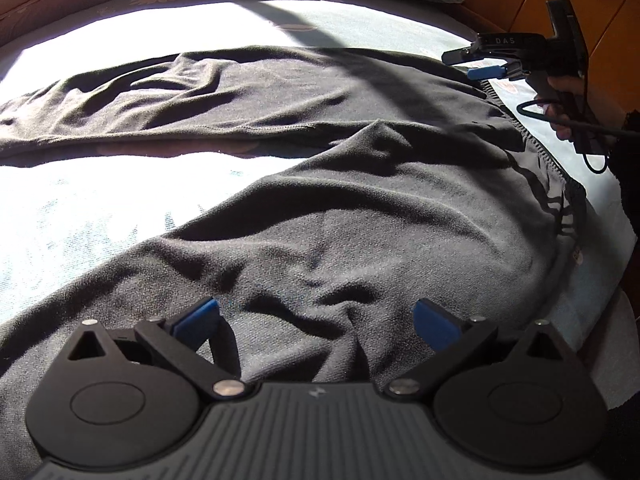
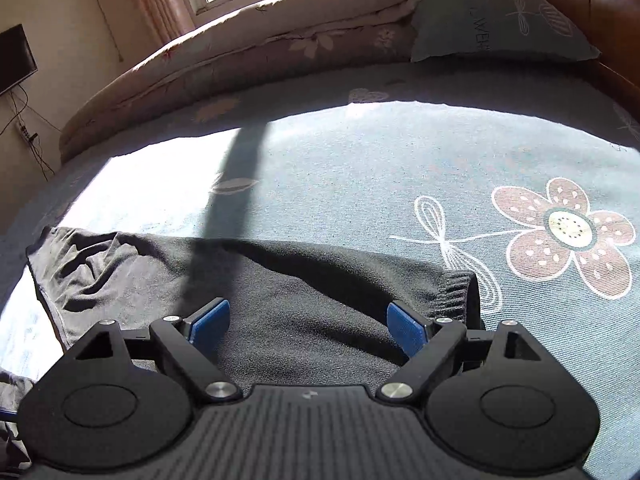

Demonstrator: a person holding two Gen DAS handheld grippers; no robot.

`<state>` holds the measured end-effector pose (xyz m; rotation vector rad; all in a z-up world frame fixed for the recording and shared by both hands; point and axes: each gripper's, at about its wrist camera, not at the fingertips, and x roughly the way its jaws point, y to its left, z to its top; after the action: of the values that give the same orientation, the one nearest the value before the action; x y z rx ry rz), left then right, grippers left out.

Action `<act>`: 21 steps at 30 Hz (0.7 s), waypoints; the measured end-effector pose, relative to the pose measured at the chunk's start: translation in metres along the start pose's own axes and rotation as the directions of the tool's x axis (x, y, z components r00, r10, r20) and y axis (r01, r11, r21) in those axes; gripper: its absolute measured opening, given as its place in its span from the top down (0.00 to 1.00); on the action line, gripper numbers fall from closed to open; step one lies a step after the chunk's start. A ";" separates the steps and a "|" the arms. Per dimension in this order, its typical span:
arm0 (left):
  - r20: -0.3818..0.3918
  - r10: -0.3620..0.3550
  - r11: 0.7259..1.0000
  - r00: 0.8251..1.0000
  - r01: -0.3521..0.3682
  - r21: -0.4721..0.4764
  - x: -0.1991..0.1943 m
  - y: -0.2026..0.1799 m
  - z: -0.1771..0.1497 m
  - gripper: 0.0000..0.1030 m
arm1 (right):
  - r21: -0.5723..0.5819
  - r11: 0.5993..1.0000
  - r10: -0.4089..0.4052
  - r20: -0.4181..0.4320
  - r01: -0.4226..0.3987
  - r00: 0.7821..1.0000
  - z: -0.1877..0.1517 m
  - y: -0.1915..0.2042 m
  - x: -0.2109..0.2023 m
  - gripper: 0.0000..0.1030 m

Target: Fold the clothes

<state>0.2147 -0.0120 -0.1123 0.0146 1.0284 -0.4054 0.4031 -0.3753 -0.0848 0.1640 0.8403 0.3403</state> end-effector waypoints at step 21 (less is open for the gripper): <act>0.062 -0.076 0.994 0.995 0.081 -0.073 -0.001 0.018 0.003 0.01 | 0.044 0.997 -0.058 -0.025 0.059 0.998 0.026 -0.009 0.045 0.05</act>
<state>0.2228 0.0038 -0.1132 -0.1055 0.9873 -0.4357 0.4525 -0.3679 -0.1023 0.1767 0.8744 0.2692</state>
